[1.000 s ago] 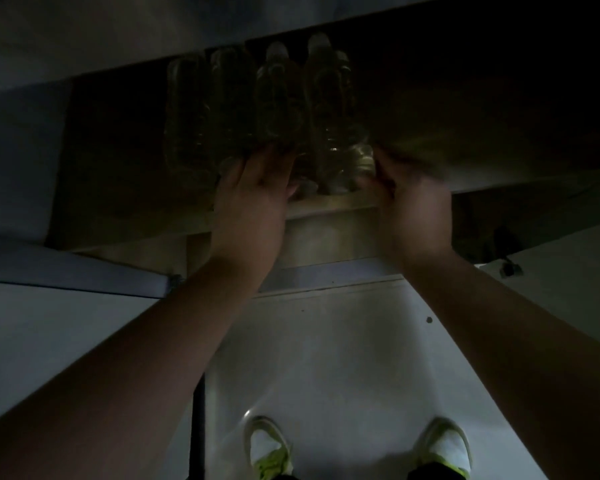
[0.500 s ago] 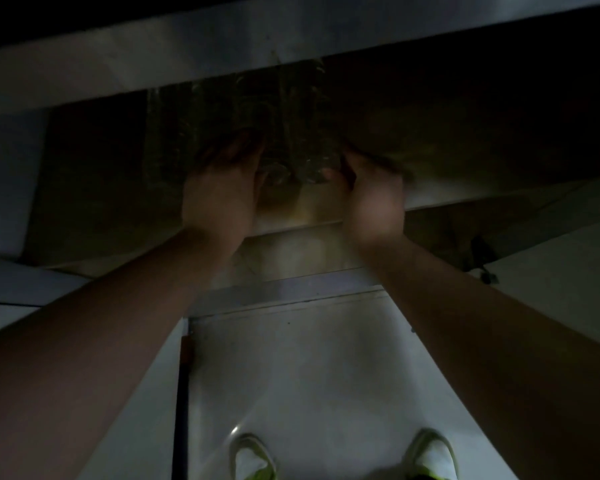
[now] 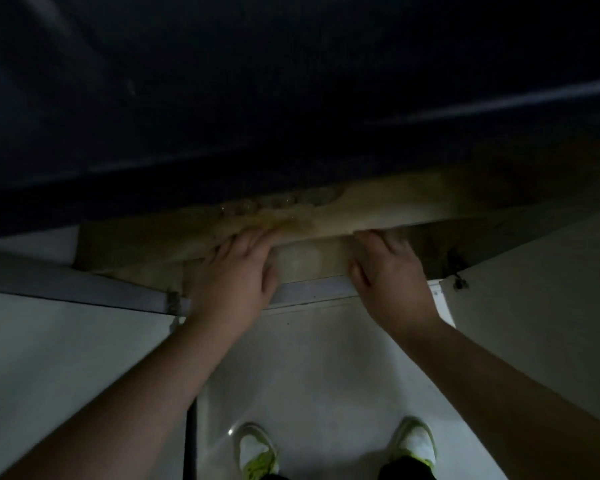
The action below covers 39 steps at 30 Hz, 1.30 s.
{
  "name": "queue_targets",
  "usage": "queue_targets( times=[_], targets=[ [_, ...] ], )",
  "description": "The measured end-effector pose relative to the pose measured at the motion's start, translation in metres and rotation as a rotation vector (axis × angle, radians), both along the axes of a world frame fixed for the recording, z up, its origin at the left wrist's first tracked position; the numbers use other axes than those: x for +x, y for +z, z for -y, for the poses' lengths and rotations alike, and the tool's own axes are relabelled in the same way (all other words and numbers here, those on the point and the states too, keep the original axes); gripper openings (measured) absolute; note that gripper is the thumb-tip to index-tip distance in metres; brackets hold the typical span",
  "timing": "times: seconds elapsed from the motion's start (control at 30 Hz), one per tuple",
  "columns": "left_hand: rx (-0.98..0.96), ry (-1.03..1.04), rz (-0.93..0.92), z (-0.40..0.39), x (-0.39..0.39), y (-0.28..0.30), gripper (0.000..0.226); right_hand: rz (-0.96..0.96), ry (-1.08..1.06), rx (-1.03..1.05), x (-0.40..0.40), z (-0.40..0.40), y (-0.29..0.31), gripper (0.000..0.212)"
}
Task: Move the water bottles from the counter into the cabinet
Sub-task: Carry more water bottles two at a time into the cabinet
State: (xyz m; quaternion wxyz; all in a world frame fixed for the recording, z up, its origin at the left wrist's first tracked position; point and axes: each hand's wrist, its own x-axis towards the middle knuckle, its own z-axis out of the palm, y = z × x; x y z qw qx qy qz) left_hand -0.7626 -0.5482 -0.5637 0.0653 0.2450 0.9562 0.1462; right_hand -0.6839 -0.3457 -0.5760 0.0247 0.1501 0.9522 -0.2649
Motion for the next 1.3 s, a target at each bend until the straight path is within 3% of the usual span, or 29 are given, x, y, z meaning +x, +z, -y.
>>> queue_targets(
  times=[0.2,0.57,0.7,0.83,1.3],
  targets=[
    [-0.101,-0.125,0.114,0.010,0.079,0.080,0.049,0.248,0.081,0.129,0.091,0.003,0.082,0.047],
    [-0.010,-0.245,0.313,0.026,0.184,0.266,0.048,0.310,0.016,0.109,0.243,0.025,0.269,0.040],
    [-0.022,-0.453,0.294,0.038,0.199,0.308,0.050,0.238,-0.163,0.060,0.286,0.041,0.325,0.038],
    [-0.078,-0.668,0.205,0.023,0.195,0.338,0.055,0.260,-0.334,0.171,0.330,0.051,0.358,0.041],
    [-0.021,-1.274,-0.016,-0.150,0.277,0.421,0.051,0.202,-0.876,0.211,0.436,0.025,0.404,0.050]
  ],
)
